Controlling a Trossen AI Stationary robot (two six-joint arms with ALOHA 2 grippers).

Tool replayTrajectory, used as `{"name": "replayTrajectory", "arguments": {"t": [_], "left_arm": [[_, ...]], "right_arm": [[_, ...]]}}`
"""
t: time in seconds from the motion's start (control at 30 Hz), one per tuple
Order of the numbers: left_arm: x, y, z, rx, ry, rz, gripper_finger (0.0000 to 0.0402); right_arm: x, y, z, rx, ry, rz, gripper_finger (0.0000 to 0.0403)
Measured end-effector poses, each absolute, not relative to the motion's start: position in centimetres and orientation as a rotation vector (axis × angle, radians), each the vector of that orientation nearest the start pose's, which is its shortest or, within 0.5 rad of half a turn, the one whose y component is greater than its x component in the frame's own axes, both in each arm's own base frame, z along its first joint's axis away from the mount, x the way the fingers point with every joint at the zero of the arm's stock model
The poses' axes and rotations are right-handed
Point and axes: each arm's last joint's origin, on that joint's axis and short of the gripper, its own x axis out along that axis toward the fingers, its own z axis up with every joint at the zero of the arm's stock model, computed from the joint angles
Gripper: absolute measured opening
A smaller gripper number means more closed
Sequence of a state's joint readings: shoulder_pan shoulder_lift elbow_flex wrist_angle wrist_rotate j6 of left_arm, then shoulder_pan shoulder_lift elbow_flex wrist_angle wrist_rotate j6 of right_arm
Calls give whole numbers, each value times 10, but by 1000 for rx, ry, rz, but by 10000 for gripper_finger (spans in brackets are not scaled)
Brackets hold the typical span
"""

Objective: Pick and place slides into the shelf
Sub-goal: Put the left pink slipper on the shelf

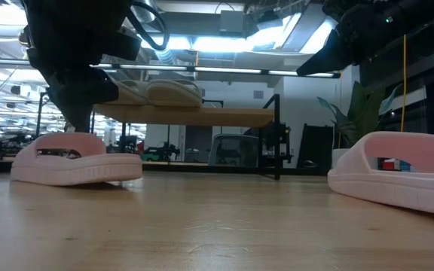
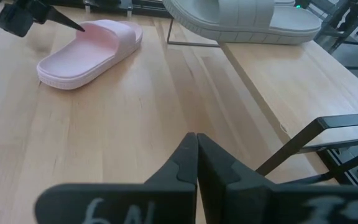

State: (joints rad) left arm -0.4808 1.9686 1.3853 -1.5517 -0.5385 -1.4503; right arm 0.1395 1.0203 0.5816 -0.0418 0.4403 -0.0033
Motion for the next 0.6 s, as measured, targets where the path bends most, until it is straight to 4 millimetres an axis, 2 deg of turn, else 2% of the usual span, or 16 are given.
{"name": "replayTrajectory", "arguments": {"t": [0.4,0.6], "left_arm": [[285,-131,180,-145,1269,1225,250],[277,-122,168,-165,1349,1277,250]], "right_arm": [[212,17,235,-142,463,-294,4],[212,18,235,-143,463,-290,4]]}}
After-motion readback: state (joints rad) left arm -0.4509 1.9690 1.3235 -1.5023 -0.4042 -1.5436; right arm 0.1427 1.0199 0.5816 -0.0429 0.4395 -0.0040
